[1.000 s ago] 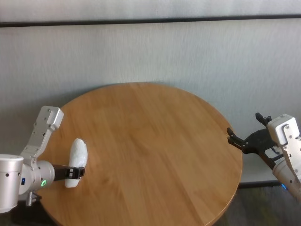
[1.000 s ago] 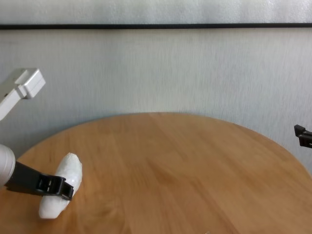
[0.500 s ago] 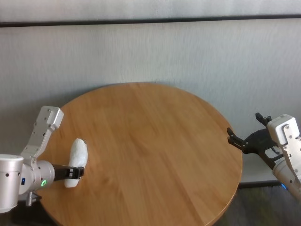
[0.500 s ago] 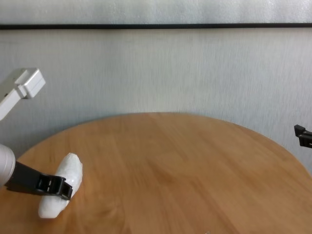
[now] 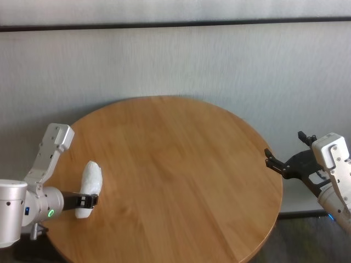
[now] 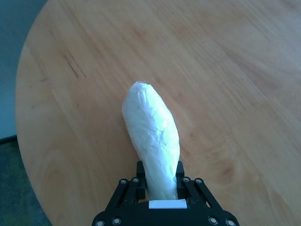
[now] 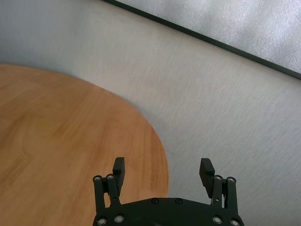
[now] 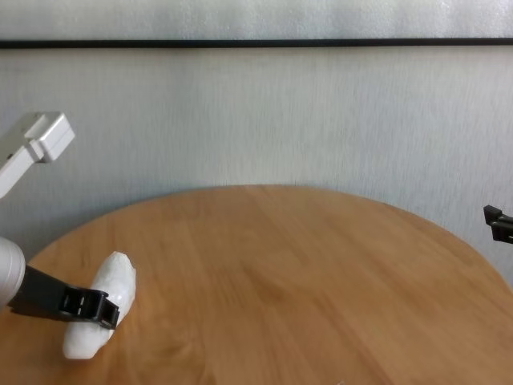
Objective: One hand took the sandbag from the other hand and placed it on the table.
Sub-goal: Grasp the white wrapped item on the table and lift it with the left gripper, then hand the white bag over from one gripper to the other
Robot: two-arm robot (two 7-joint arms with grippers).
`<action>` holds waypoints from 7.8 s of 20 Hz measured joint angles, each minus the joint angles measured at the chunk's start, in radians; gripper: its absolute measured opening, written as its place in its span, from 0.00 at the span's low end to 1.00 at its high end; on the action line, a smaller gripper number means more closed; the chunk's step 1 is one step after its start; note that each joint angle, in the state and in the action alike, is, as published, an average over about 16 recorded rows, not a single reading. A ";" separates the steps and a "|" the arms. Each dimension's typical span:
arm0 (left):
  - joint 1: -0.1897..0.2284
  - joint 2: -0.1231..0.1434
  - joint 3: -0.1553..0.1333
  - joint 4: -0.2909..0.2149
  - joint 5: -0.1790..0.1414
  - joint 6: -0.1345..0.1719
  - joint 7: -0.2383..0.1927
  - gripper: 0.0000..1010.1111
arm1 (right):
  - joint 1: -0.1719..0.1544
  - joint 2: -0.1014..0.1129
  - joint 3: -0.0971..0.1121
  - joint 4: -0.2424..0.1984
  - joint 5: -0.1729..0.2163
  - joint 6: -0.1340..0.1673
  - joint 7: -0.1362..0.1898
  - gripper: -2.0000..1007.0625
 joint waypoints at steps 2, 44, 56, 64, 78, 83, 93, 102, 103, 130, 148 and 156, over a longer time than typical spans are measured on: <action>0.000 0.000 0.000 0.000 0.000 0.000 0.000 0.36 | 0.000 0.000 0.000 0.000 0.000 0.000 0.000 0.99; 0.042 -0.006 -0.042 -0.035 -0.022 -0.210 -0.100 0.36 | 0.000 0.000 0.000 0.000 0.000 0.000 0.000 0.99; 0.051 0.016 -0.034 -0.041 -0.060 -0.326 -0.156 0.36 | 0.000 0.000 0.000 0.000 0.000 0.000 0.000 0.99; 0.051 0.031 -0.022 -0.053 -0.089 -0.368 -0.194 0.36 | 0.000 0.000 0.000 0.000 0.000 0.000 0.000 0.99; 0.058 0.064 0.012 -0.075 -0.120 -0.448 -0.251 0.36 | 0.000 0.000 0.000 0.000 0.000 0.000 0.000 0.99; 0.056 0.075 0.023 -0.077 -0.128 -0.467 -0.259 0.36 | 0.000 0.000 0.000 0.000 0.000 0.000 0.000 0.99; 0.050 0.094 0.042 -0.078 -0.142 -0.485 -0.260 0.36 | 0.000 0.000 0.000 0.000 0.000 0.000 0.000 0.99; 0.043 0.114 0.063 -0.082 -0.149 -0.504 -0.262 0.36 | 0.000 0.000 0.000 0.000 0.000 0.000 0.000 0.99; 0.043 0.116 0.066 -0.082 -0.149 -0.506 -0.263 0.36 | 0.000 0.000 0.000 0.000 0.000 0.000 0.000 0.99; -0.010 0.138 0.156 -0.096 -0.183 -0.540 -0.283 0.36 | 0.000 0.000 0.000 0.000 0.000 0.000 0.000 0.99; -0.050 0.139 0.201 -0.112 -0.249 -0.564 -0.339 0.36 | 0.000 0.000 0.000 0.000 0.000 0.000 0.000 0.99; -0.063 0.152 0.221 -0.115 -0.267 -0.583 -0.362 0.36 | 0.000 0.000 0.000 0.000 0.000 0.000 0.000 0.99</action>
